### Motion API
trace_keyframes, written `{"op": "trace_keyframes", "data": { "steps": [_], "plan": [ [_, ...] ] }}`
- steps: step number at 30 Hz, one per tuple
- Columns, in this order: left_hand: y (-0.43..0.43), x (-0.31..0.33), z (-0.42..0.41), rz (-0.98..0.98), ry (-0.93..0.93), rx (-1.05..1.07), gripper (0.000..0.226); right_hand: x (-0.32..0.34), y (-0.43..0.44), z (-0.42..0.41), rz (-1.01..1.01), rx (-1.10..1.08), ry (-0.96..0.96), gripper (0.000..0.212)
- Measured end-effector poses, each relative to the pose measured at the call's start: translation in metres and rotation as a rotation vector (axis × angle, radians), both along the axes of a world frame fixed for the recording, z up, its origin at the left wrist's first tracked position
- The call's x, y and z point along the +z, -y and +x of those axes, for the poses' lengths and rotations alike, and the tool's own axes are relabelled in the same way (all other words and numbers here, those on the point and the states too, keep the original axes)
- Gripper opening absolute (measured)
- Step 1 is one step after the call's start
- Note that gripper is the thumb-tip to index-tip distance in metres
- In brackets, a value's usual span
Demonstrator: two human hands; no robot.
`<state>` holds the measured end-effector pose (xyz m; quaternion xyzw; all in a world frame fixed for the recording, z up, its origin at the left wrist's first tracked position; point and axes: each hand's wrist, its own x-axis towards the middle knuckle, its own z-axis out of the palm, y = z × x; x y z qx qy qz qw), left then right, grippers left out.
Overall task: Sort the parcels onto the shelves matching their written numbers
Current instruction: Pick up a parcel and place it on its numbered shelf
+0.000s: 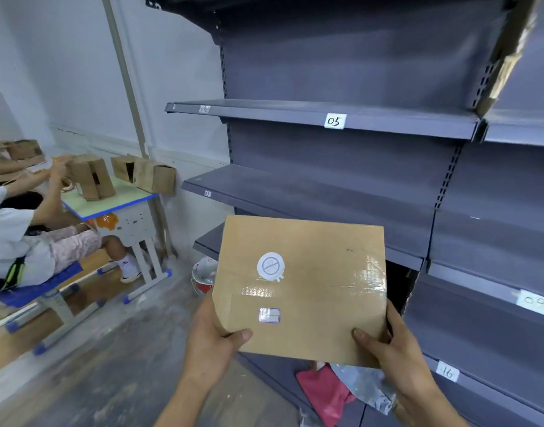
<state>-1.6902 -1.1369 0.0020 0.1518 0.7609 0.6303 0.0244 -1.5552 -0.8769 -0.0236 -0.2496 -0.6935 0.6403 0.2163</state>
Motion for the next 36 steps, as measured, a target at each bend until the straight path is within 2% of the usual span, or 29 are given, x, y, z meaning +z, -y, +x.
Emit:
{"op": "trace_keyframes", "data": {
  "steps": [7,11,21,25,36],
  "plan": [
    [-0.013,0.0,-0.029,0.034,0.048,-0.079,0.076,0.018,0.006,0.005,-0.005,-0.087,-0.053,0.073],
    [-0.014,0.005,-0.057,-0.013,-0.006,-0.175,0.073,0.027,0.021,0.003,-0.012,-0.174,-0.079,0.071],
    [0.013,0.026,-0.116,-0.049,-0.083,-0.376,0.078,0.049,0.102,-0.011,0.007,-0.393,-0.137,0.06],
    [0.025,0.037,-0.128,-0.038,-0.09,-0.449,0.071,0.057,0.125,-0.017,0.036,-0.465,-0.132,0.059],
    [0.024,0.053,-0.154,-0.001,-0.113,-0.462,0.083,0.097,0.141,-0.026,0.152,-0.492,-0.132,0.053]
  ]
}}
